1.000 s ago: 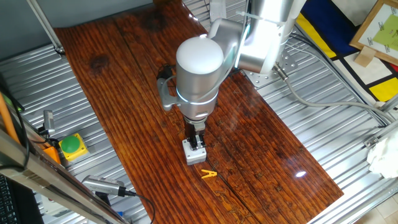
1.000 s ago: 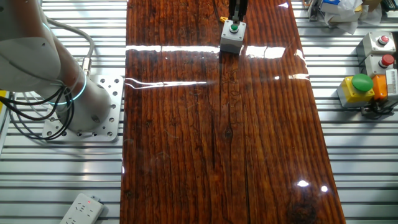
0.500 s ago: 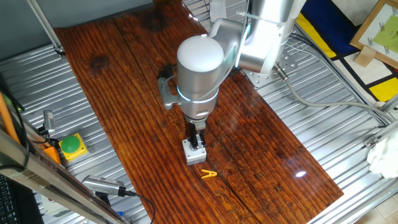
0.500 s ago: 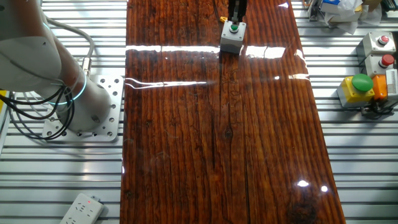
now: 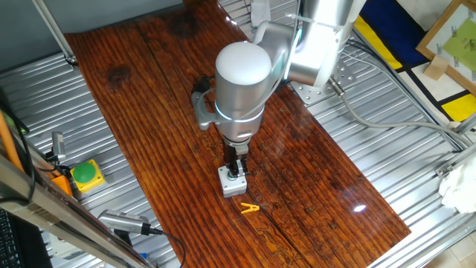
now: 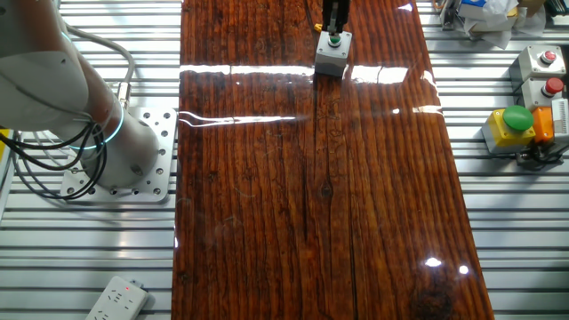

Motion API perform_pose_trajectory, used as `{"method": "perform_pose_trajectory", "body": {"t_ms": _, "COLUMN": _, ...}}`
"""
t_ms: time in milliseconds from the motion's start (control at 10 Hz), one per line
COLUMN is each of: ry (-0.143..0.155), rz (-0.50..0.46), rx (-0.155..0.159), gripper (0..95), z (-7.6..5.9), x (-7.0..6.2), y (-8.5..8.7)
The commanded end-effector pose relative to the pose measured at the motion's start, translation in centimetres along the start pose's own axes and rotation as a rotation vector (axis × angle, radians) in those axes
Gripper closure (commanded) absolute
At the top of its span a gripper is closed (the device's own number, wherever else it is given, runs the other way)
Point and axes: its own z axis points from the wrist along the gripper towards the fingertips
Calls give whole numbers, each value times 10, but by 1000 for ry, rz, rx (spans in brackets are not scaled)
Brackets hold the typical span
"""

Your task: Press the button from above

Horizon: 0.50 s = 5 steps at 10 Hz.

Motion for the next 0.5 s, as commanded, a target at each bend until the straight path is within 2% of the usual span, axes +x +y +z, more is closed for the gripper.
{"method": "perform_pose_trajectory", "body": {"t_ms": 100, "ry": -3, "rz": 1, "rx": 1, "gripper": 950, "z": 1, "x": 0, "y": 0}}
{"method": "perform_pose_trajectory", "body": {"t_ms": 500, "ry": -4, "rz": 1, "rx": 1, "gripper": 950, "z": 2, "x": 0, "y": 0}}
